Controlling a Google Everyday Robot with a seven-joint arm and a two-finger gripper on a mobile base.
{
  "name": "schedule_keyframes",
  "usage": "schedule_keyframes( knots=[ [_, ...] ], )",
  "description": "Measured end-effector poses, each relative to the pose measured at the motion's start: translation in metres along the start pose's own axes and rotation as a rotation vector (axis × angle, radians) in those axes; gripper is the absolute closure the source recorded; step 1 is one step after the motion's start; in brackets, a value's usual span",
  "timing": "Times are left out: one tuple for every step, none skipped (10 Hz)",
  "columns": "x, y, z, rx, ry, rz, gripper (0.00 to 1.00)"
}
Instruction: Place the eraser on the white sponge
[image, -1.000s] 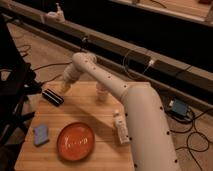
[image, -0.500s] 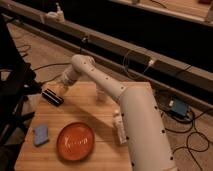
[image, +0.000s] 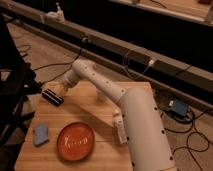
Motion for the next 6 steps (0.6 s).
schedule_keyframes(
  knots=[
    [0.002,0.003,0.009,-0.001,-0.023,0.037,0.38],
    [0.007,0.009,0.02,-0.012,-0.04,0.069,0.38],
    [0.012,0.014,0.028,-0.025,-0.05,0.093,0.38],
    [0.018,0.023,0.041,-0.046,-0.058,0.117,0.38],
    [0.023,0.027,0.049,-0.057,-0.061,0.129,0.38],
    [0.03,0.029,0.055,-0.063,-0.061,0.146,0.38]
  ],
)
